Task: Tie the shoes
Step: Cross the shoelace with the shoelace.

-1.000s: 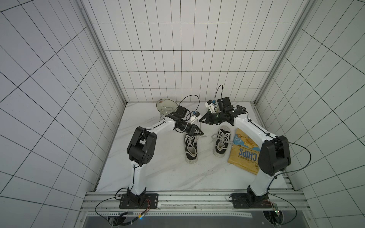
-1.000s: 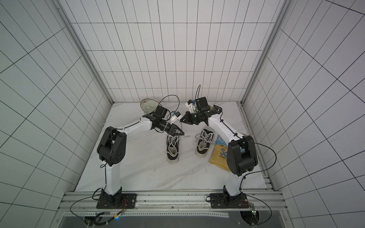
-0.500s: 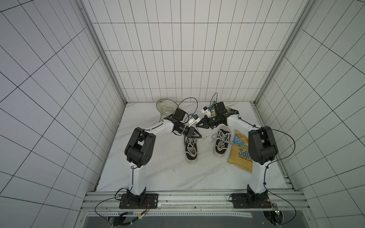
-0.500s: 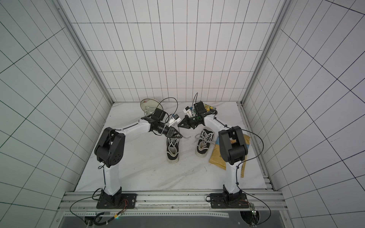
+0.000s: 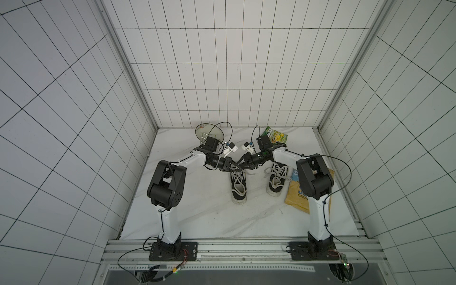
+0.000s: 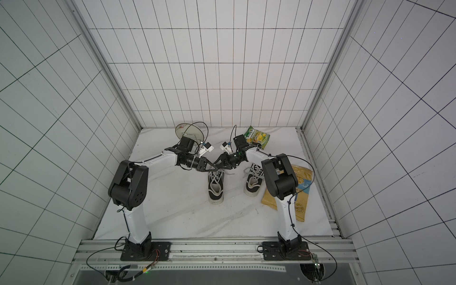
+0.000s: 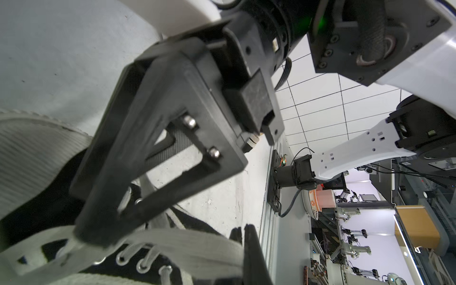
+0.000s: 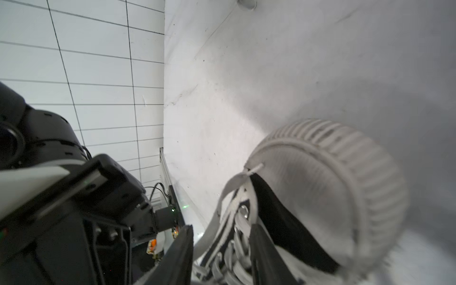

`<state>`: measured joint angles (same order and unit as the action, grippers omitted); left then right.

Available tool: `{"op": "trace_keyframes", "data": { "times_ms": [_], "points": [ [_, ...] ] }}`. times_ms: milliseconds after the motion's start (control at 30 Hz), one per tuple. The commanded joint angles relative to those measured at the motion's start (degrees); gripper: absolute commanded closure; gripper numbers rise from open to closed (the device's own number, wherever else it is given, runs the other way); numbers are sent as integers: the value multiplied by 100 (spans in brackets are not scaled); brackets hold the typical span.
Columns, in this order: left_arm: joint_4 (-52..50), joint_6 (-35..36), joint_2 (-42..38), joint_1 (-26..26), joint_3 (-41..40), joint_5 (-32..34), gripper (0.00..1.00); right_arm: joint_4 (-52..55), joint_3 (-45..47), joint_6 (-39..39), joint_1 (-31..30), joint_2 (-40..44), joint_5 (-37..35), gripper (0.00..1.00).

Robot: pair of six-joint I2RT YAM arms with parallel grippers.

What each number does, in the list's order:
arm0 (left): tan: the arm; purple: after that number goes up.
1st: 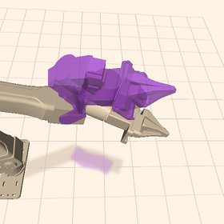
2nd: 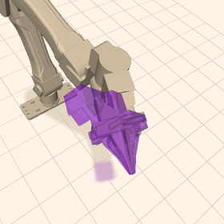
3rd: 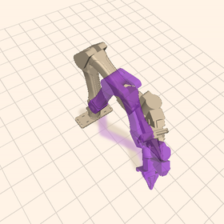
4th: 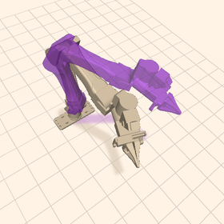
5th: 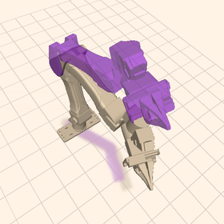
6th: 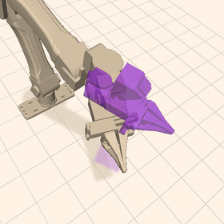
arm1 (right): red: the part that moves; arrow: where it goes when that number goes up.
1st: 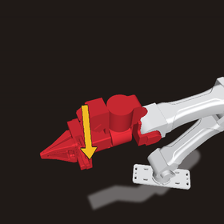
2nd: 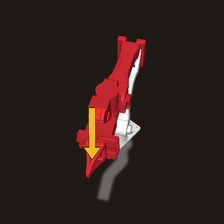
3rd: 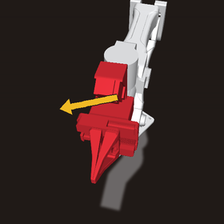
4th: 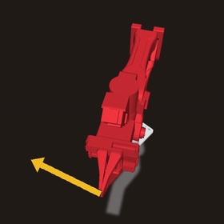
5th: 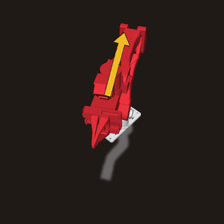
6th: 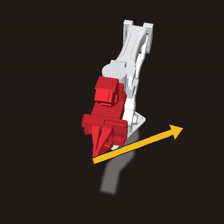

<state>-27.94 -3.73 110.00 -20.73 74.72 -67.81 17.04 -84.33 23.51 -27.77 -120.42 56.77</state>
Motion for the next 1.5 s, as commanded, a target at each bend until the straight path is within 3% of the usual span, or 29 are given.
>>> {"op": "trace_keyframes", "data": {
  "times_ms": [0, 133, 300, 467, 567, 633, 833, 1300, 1367, 1467],
  "points": [
    [487, -473, -280, 8, -143, -34, 100, -90, 228, -547, 364, 855, -449, 45],
    [928, -1075, -388, 16, -312, 97, 100, -308, 832, -1127, 448, 1655, -755, 35],
    [1280, -1541, -464, 16, -458, 163, 100, -1817, 2263, -1305, 255, 2624, -1030, 32],
    [1320, -1692, -453, 25, -468, 110, 100, -1883, 2641, -2026, -273, 2751, -1815, 32],
    [1291, -1705, -485, 33, -479, 43, 100, -2701, 3077, -2102, -353, 2774, -2122, 32],
    [1282, -1629, -552, 51, -536, 13, 100, -3130, 3221, -2080, -310, 2696, -2113, 34],
    [1280, -1482, -576, 87, -620, -142, 100, -2568, 2766, -2463, -313, 2230, -1845, 48],
    [1274, -1464, -514, 87, -568, -226, 100, -2657, 2552, -2597, -532, 1691, -1877, 65],
    [1273, -1470, -514, 87, -574, -224, 100, -2696, 2501, -2567, -537, 1634, -1808, 69],
    [1257, -1471, -497, 87, -579, -222, 100, -2701, 2419, -2497, -543, 1605, -1758, 83]
  ]
}}
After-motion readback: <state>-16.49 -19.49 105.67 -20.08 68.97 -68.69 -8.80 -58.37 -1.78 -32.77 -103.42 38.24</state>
